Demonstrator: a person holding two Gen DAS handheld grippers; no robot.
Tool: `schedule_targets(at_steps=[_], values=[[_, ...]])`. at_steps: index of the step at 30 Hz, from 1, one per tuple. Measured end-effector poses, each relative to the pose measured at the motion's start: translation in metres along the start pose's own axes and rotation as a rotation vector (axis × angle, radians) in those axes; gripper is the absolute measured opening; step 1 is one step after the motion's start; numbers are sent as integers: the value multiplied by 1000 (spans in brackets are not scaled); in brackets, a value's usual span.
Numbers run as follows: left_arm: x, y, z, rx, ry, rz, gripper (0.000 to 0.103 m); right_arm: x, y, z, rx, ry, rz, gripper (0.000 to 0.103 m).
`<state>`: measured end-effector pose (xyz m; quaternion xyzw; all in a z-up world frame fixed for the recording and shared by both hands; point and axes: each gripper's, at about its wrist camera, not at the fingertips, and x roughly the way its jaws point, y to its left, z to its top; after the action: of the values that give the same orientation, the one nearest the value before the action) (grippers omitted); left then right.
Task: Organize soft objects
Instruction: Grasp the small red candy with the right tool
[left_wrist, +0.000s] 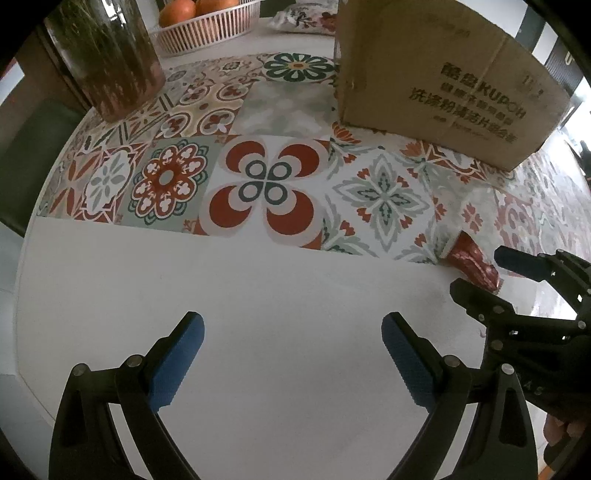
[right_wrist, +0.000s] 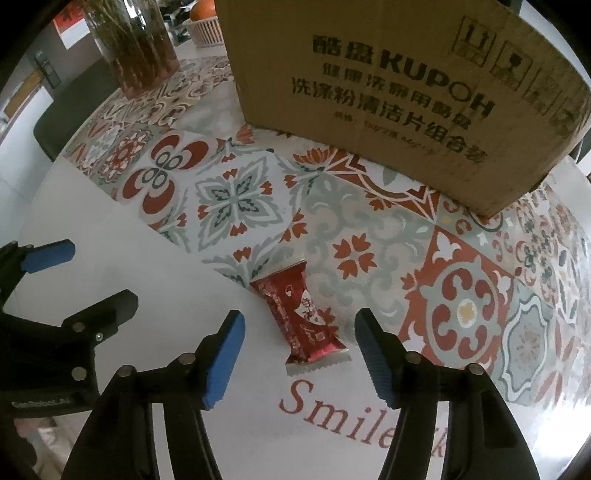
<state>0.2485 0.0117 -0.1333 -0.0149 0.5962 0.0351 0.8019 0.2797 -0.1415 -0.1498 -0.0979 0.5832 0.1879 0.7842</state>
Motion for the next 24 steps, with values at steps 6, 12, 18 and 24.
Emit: schedule_targets(at_steps=[6,12,18,24], values=[[5,-1,3,-2,9,-4,98,3,-2,1,25,-21,12,44],[4,-5,5,-1,6,-12,98,1,-8,-1,60,-37,29,29],[-1,-8,6,10,-12,-4,98,-6,-10,-8,107,-62,34,29],[-9,-11,6,28,-34,-13,98,-28,-15,-15,153,-117,29,29]])
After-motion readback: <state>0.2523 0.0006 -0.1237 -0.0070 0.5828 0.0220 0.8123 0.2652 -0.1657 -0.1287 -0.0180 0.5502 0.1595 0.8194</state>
